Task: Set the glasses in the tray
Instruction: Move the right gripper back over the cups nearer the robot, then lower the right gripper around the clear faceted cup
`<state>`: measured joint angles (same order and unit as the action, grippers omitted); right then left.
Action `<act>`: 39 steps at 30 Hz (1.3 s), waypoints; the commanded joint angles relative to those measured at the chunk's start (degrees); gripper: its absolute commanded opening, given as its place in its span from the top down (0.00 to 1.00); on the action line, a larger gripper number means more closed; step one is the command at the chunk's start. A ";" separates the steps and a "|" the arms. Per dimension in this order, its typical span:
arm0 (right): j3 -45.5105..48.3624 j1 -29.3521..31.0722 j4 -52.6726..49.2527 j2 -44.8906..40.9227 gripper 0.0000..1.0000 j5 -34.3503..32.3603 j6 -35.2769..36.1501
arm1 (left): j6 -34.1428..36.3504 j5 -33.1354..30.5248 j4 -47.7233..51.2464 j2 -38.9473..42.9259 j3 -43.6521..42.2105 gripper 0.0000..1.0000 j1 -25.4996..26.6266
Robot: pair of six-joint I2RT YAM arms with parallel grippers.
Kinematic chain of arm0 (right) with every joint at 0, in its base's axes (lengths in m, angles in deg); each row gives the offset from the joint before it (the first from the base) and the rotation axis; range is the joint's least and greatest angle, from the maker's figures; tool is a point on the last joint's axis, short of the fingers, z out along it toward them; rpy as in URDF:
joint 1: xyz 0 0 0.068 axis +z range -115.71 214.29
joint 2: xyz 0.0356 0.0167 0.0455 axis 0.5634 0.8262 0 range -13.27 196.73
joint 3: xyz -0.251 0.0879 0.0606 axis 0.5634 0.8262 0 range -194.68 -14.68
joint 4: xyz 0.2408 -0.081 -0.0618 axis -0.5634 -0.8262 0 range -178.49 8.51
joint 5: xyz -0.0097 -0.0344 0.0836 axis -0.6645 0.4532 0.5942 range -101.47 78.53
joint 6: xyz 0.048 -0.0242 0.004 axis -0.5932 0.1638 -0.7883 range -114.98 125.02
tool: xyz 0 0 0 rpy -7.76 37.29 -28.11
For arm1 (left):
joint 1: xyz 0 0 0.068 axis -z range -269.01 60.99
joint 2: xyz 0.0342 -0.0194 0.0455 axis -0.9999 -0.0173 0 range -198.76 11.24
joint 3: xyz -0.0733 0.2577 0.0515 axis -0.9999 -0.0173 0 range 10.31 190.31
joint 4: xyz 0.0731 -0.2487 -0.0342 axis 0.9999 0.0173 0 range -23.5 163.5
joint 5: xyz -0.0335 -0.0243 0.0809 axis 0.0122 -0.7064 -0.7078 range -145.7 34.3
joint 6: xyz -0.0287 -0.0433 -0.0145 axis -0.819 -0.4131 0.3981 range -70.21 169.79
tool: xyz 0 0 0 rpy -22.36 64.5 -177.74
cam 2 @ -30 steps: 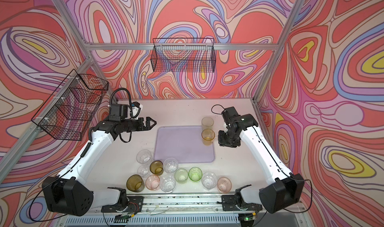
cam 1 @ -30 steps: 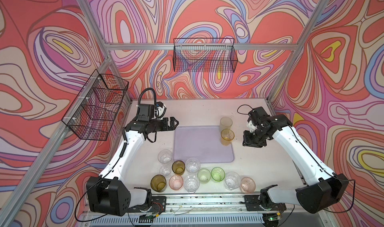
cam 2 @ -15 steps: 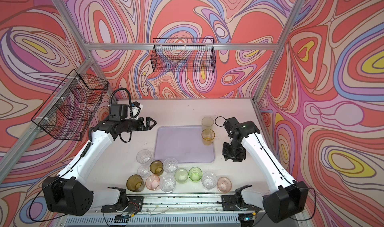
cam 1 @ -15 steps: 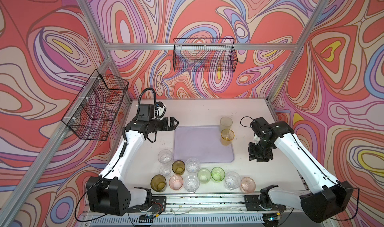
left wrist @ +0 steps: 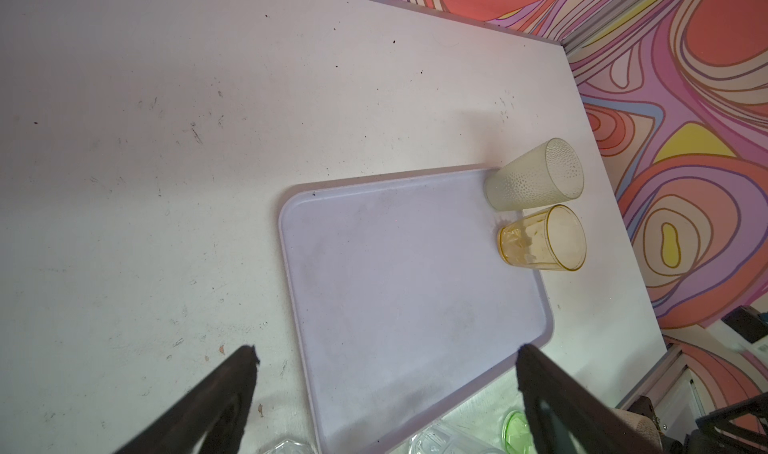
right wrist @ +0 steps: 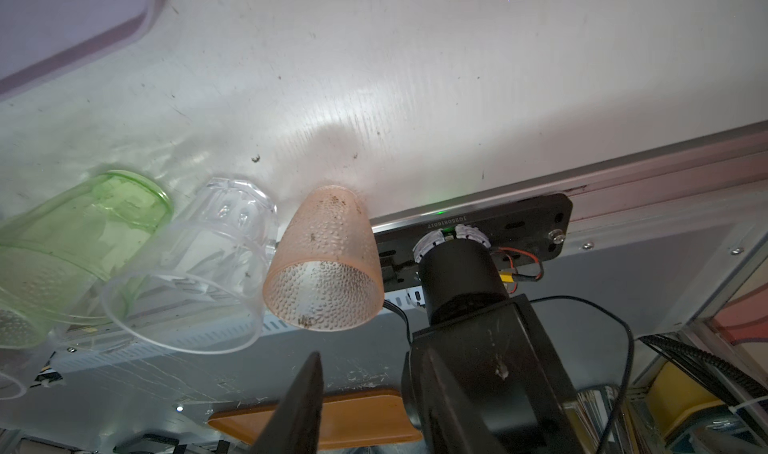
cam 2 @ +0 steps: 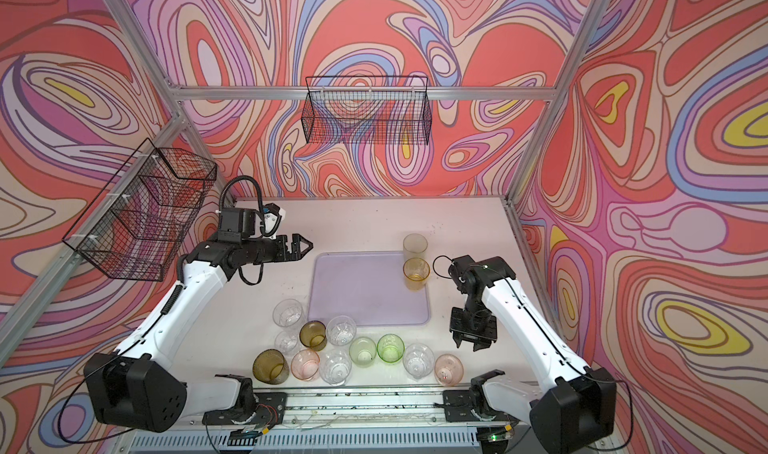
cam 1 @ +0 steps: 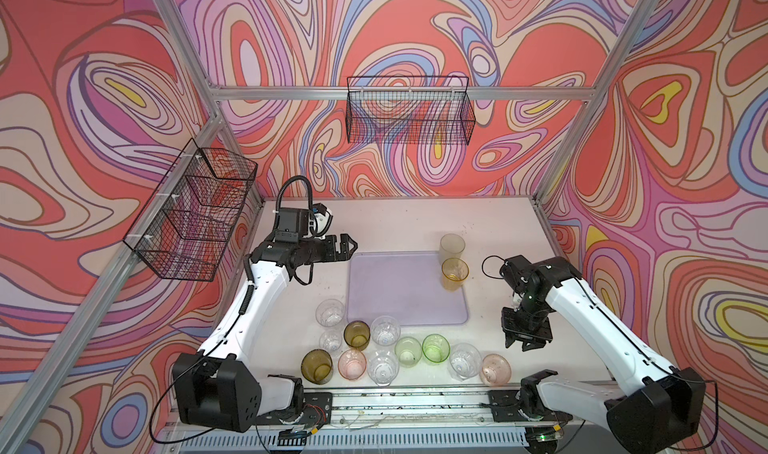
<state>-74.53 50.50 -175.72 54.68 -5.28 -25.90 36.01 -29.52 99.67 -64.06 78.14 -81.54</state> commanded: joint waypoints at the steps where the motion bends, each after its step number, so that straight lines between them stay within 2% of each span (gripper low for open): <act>1: 0.19 0.11 -0.37 -0.49 0.59 0.57 -0.36 | -0.46 0.79 -0.73 0.70 -0.42 0.00 -0.26; 8: 0.10 0.47 2.09 1.04 0.61 1.22 2.13 | -0.28 0.55 -0.55 0.94 -0.42 0.00 -0.26; 12: -2.09 1.35 5.78 0.96 0.60 4.94 1.71 | -0.26 0.54 -0.57 0.86 -0.42 0.00 -0.26; 15: -3.82 5.12 8.64 2.03 0.59 6.03 0.29 | -0.28 0.54 -0.47 0.86 -0.41 0.00 -0.26; 20: -4.49 12.20 12.40 5.70 0.61 4.25 -0.81 | -0.17 0.37 -0.39 1.00 -0.42 0.00 -0.26; 29: -1.53 15.18 17.31 6.97 0.62 5.45 1.00 | -0.06 0.10 -0.38 0.96 -0.33 0.00 -0.26; 39: 2.04 18.73 20.33 6.57 0.63 6.89 -0.35 | -0.11 0.23 -0.47 0.73 -0.39 0.00 -0.26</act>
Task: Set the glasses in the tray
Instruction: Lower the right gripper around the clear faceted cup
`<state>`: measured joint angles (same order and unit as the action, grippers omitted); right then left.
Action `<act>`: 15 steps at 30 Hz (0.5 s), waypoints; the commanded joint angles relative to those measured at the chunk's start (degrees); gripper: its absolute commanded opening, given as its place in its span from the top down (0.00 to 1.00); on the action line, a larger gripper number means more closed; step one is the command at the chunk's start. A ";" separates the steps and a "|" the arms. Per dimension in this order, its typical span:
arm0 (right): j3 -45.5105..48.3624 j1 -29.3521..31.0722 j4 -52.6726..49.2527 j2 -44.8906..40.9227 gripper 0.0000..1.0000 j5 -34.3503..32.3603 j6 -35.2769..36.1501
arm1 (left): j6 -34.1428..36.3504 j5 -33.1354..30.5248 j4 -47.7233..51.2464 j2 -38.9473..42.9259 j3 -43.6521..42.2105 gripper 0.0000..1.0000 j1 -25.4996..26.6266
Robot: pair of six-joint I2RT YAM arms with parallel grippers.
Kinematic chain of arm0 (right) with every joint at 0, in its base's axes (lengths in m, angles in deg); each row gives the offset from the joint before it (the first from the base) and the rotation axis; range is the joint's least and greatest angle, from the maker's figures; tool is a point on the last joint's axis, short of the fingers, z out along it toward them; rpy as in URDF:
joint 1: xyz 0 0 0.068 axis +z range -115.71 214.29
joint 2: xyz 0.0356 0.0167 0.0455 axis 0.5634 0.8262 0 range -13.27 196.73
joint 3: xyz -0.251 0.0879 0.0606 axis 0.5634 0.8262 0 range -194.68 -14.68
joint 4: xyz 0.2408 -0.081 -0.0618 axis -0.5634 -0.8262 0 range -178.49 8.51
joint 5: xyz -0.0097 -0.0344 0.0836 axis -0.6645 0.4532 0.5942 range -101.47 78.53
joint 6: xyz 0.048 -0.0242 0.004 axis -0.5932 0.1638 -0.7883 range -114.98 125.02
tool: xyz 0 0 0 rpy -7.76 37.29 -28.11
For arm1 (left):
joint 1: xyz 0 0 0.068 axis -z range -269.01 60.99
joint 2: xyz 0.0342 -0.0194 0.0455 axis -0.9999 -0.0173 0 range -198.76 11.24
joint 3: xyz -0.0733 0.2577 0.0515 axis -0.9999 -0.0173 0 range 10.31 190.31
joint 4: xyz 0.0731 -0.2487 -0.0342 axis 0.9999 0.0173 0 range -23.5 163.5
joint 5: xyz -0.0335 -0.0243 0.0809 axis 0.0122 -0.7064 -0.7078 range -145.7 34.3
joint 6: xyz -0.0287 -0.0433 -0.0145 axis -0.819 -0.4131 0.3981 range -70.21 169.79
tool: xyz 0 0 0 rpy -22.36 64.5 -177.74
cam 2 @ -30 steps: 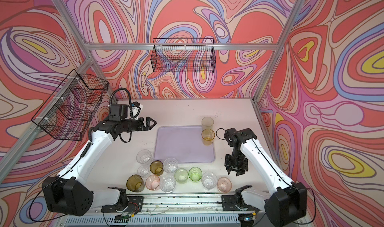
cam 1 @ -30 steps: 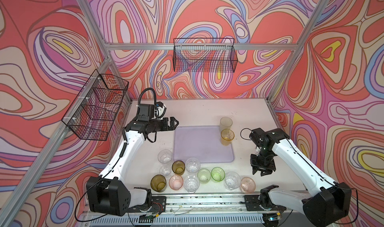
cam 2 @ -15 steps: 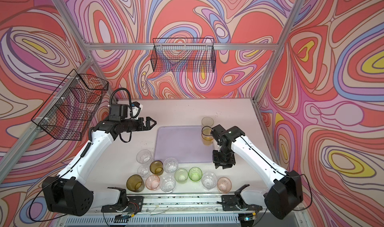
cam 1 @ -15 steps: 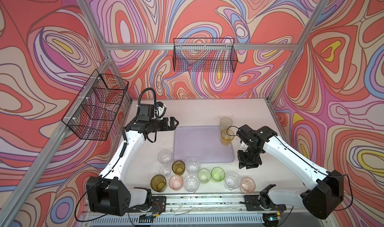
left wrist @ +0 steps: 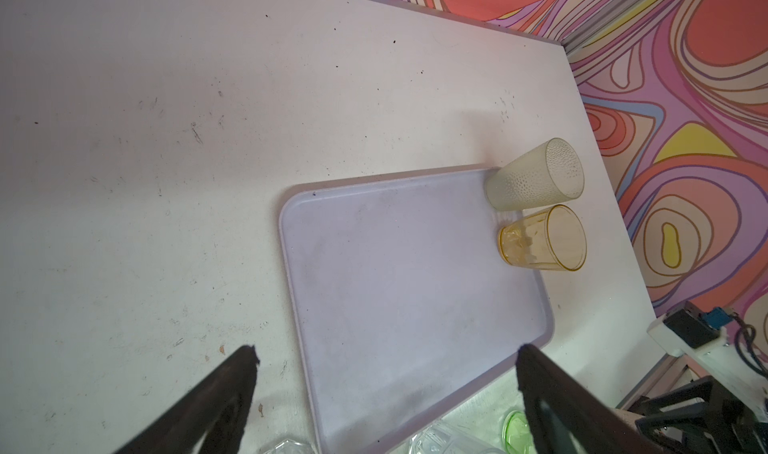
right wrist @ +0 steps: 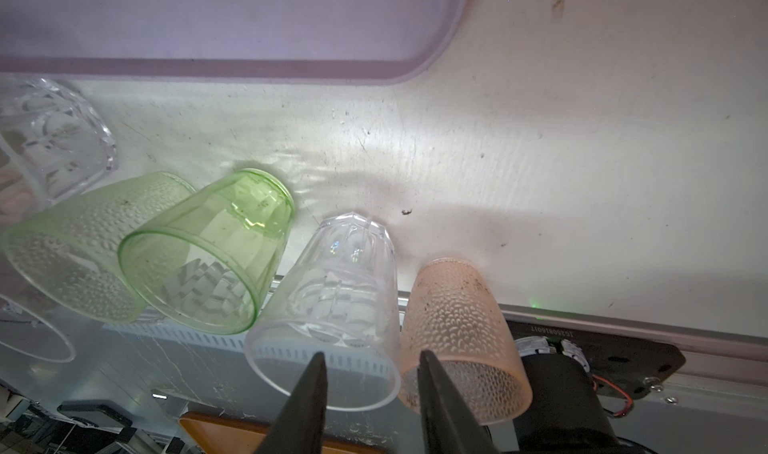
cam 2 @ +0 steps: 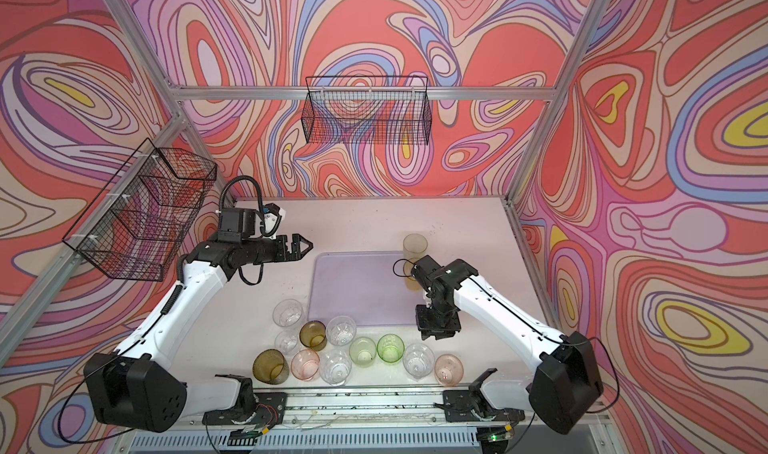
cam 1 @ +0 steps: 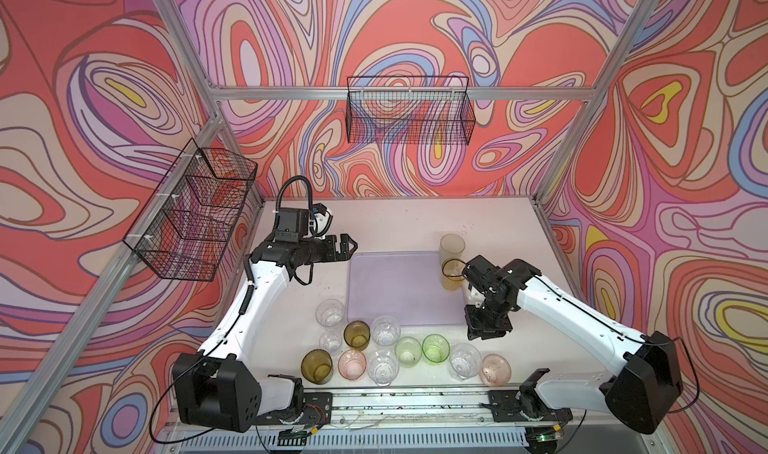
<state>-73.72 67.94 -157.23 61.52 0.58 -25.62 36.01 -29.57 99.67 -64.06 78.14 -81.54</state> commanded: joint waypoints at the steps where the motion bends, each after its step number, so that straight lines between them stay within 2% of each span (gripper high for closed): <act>1: 1.49 1.72 2.08 -0.44 0.63 1.20 -0.89 | -0.17 0.35 -0.47 0.65 -0.33 0.00 -0.26; 15: 4.34 4.43 2.88 -0.40 0.70 -0.99 -2.67 | -0.19 0.41 -0.56 0.60 -0.33 0.00 -0.26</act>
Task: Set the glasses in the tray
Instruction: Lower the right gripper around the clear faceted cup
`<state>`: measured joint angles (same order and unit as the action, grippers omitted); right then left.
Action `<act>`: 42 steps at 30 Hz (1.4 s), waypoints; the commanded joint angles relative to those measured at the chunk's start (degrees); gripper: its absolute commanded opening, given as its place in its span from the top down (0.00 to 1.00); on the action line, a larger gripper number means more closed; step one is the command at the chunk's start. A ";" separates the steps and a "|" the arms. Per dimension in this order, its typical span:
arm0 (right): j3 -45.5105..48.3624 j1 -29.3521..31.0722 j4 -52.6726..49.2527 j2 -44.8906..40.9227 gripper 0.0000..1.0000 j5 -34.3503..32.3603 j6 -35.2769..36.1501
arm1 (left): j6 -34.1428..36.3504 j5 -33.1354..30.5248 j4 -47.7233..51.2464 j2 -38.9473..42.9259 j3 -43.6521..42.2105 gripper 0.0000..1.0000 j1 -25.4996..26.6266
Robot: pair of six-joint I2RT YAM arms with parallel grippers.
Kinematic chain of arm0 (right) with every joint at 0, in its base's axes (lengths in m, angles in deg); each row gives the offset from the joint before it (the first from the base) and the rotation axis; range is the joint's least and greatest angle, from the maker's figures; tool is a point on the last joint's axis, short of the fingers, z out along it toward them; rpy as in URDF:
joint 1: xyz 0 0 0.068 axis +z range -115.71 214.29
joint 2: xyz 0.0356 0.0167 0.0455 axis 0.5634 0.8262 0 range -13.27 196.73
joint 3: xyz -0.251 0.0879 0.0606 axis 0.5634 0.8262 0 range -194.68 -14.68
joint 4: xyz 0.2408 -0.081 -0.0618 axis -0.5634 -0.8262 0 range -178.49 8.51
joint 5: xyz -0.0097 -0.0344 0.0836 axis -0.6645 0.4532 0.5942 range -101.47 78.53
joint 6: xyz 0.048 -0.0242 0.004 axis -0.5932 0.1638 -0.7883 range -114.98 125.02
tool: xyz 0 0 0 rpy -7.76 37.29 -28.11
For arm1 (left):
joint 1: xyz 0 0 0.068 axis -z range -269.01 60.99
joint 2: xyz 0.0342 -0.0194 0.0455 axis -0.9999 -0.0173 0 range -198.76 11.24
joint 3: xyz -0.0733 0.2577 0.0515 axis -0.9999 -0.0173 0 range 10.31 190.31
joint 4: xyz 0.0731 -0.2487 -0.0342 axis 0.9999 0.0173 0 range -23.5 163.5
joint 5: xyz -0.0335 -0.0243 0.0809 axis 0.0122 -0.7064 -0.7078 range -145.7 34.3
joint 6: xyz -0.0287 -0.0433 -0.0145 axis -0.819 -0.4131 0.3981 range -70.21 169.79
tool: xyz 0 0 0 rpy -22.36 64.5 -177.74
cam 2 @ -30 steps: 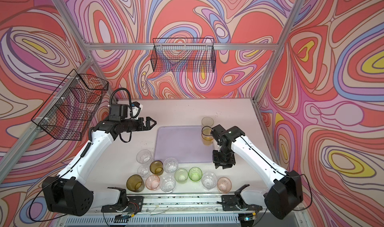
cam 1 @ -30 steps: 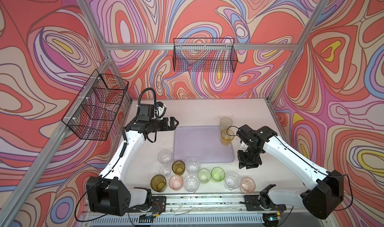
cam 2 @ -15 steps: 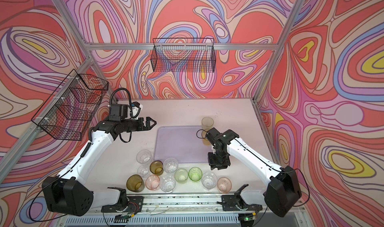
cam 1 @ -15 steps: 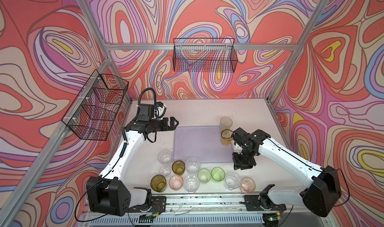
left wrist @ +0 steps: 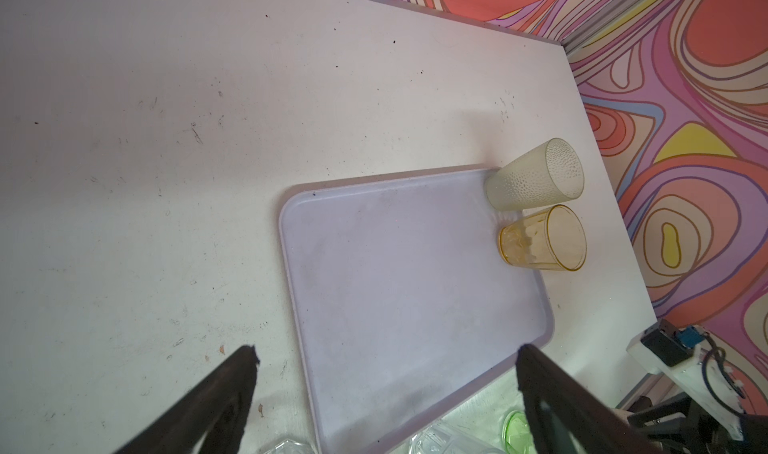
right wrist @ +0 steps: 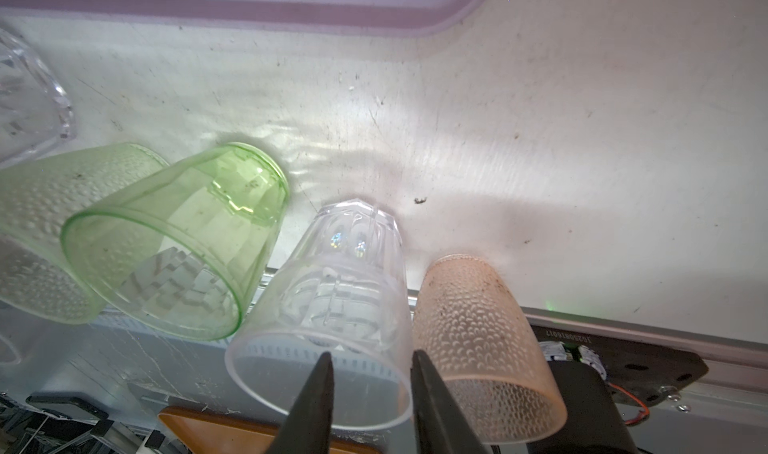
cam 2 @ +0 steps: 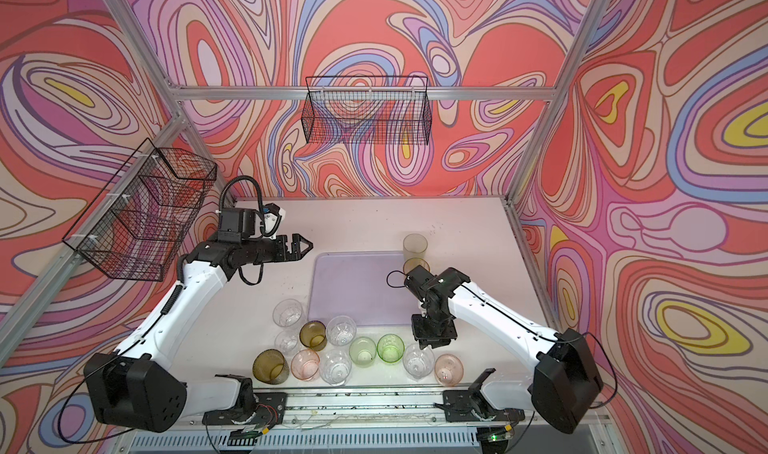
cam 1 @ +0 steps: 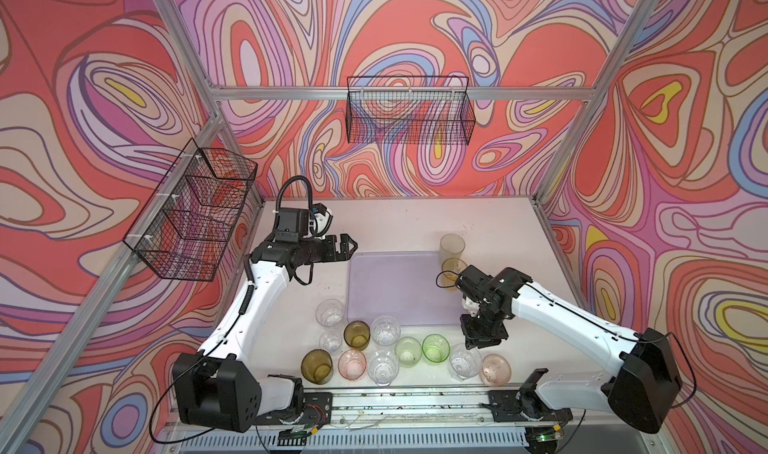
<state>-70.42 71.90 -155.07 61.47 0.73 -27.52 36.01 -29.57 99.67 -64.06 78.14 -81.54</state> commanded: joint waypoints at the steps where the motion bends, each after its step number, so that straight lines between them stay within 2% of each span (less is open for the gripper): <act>1: 1.18 0.45 0.85 -0.37 0.70 -1.20 -0.81 | -0.19 0.41 -0.52 0.60 -0.34 0.00 -0.26; 16: 2.90 0.74 1.34 0.12 0.77 -2.05 -1.03 | -0.19 0.41 -0.51 0.53 -0.33 0.00 -0.26; 42: 0.46 0.76 -1.45 -1.12 0.90 -4.99 -0.25 | -0.28 0.41 -0.65 0.52 -0.20 0.00 -0.26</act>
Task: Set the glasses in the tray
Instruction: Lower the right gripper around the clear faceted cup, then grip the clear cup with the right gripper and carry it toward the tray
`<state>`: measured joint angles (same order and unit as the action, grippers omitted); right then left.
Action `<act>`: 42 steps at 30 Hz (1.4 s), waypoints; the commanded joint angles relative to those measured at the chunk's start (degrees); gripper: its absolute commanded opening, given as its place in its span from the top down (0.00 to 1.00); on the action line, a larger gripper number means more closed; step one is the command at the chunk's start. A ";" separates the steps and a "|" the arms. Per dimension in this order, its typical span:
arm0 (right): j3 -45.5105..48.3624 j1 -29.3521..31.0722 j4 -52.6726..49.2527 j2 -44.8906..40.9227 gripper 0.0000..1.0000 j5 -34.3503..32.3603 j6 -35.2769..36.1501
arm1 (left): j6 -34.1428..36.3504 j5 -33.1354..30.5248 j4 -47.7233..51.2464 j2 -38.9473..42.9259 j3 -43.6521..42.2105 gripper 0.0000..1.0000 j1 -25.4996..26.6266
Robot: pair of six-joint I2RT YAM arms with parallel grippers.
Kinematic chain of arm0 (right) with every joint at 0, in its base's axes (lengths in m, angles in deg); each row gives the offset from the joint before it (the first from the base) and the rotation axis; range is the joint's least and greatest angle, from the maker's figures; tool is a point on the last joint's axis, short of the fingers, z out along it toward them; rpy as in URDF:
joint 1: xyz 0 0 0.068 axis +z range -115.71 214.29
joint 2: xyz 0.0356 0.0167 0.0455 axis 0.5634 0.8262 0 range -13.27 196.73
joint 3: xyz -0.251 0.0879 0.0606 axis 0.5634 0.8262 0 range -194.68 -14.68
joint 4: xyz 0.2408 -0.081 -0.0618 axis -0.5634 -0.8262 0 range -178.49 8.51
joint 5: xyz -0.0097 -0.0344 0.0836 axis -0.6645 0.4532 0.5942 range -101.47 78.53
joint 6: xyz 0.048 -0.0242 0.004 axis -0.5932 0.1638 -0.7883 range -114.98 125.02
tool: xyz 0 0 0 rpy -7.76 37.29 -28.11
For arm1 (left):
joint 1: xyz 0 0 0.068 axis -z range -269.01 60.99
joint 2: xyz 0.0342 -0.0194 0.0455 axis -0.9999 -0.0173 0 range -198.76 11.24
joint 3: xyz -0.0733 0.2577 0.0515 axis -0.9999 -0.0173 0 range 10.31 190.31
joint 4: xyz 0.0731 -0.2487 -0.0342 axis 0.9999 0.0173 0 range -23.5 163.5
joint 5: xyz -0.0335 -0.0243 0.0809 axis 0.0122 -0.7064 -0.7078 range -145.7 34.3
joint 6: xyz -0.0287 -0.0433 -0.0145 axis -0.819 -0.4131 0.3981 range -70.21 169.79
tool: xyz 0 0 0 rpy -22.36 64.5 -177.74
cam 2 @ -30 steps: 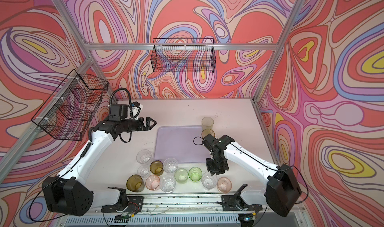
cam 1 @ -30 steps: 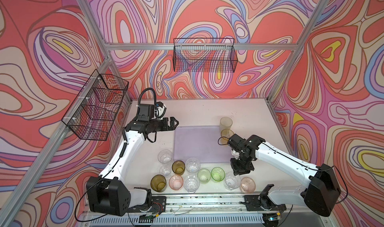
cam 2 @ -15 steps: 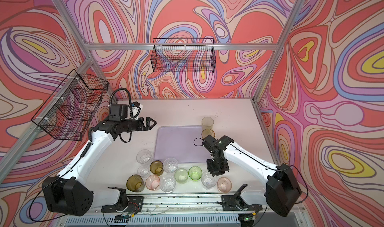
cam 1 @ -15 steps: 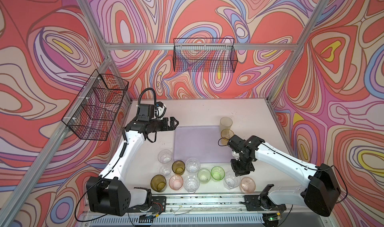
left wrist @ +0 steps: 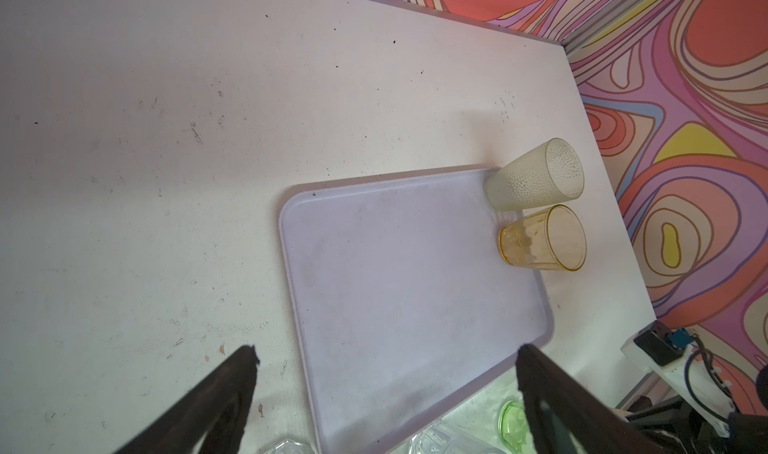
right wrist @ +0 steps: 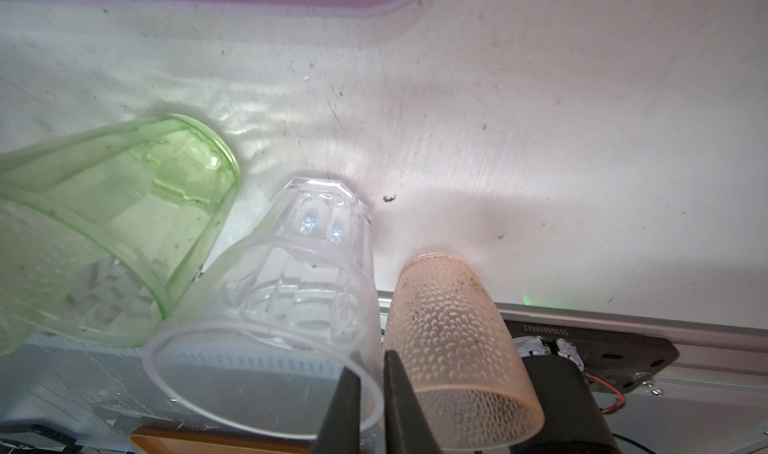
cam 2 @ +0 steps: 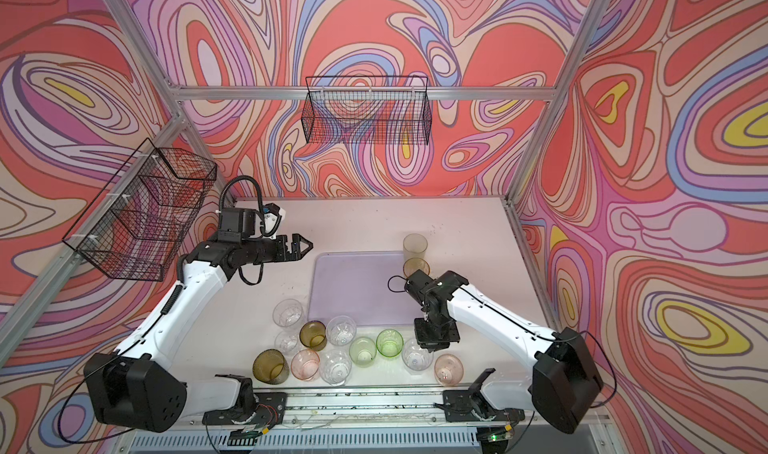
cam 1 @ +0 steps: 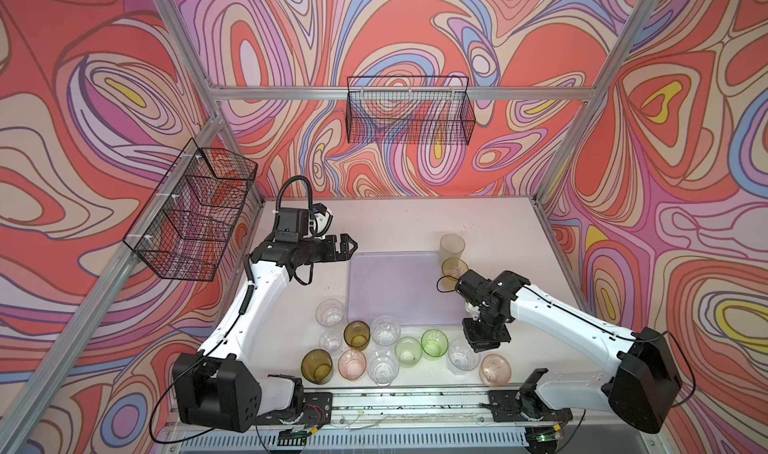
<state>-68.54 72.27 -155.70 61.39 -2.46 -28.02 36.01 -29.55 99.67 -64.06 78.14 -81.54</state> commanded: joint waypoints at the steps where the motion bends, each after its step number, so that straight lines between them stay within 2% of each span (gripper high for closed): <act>1: -1.42 0.34 -0.93 -1.03 0.91 -1.94 0.32 | -0.28 0.39 -0.65 0.51 -0.24 0.00 -0.26; 13: -2.62 0.34 -2.75 -1.81 1.00 -3.53 0.36 | -0.36 0.39 -0.60 0.43 -0.25 0.00 -0.26; 25: -7.32 -0.24 -6.31 -1.74 1.00 -7.76 -1.82 | -0.37 0.40 -0.70 0.51 -0.33 0.00 -0.26; 32: -12.36 -5.19 -7.95 0.11 1.00 -8.80 1.11 | -0.28 0.39 -0.64 0.69 -0.33 0.00 -0.26; 42: -17.25 -11.37 -3.55 5.32 1.00 -7.24 5.48 | -0.32 0.48 -0.51 0.60 -0.38 0.00 -0.26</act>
<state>-83.78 61.74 -161.36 65.69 -10.17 -24.33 36.01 -29.55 99.67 -64.06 78.14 -81.54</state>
